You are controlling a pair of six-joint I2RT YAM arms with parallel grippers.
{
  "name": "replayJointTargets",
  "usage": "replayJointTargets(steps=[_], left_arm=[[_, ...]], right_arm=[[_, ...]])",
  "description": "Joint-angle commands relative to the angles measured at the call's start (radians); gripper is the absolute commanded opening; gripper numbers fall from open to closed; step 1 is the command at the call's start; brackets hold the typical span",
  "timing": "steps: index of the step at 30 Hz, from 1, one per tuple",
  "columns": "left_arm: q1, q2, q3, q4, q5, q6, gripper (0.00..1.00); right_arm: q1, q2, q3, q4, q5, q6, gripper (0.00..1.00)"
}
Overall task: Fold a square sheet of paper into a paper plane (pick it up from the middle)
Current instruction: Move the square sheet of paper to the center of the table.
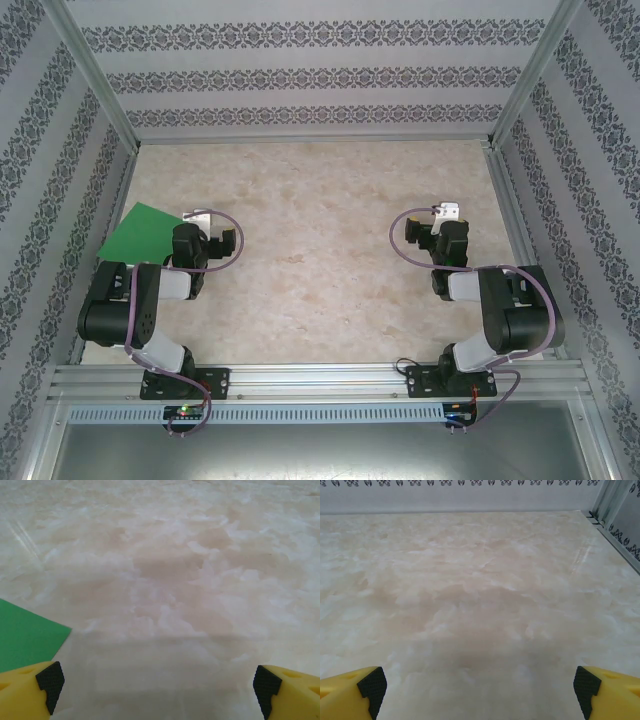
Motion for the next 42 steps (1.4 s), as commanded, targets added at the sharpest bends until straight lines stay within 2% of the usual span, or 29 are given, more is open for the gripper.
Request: replayJointTargets(steps=[1, 18, 22, 27, 30, 34, 39, 42], left_arm=[[0.008, -0.009, 0.011, 0.056, 0.015, 0.009, 1.0], [0.017, -0.01, 0.013, 0.055, 0.033, 0.005, 1.0], [0.015, -0.023, 0.017, 0.04, 0.003, -0.001, 1.0], [0.013, -0.174, 0.115, -0.259, -0.03, -0.021, 1.0], [0.011, -0.235, 0.206, -0.479, -0.081, -0.096, 1.0], [0.013, -0.251, 0.371, -0.825, -0.108, -0.214, 1.0], [0.021, -0.203, 0.535, -1.118, -0.114, -0.283, 1.0], [0.049, -0.17, 0.607, -1.238, -0.111, -0.318, 1.0]], right_arm=[[0.001, -0.014, 0.007, 0.032, 0.01, -0.01, 0.98], [-0.01, -0.014, 0.01, 0.027, -0.014, -0.003, 0.98], [-0.01, -0.034, 0.002, 0.033, -0.008, 0.003, 0.98], [-0.008, -0.197, 0.029, -0.16, -0.034, -0.014, 0.98], [-0.008, -0.335, 0.053, -0.291, -0.072, 0.017, 0.98], [0.002, -0.472, 0.135, -0.493, -0.242, 0.081, 0.98], [0.042, -0.531, 0.223, -0.631, -0.457, 0.162, 0.98], [0.077, -0.524, 0.273, -0.674, -0.595, 0.206, 0.98]])
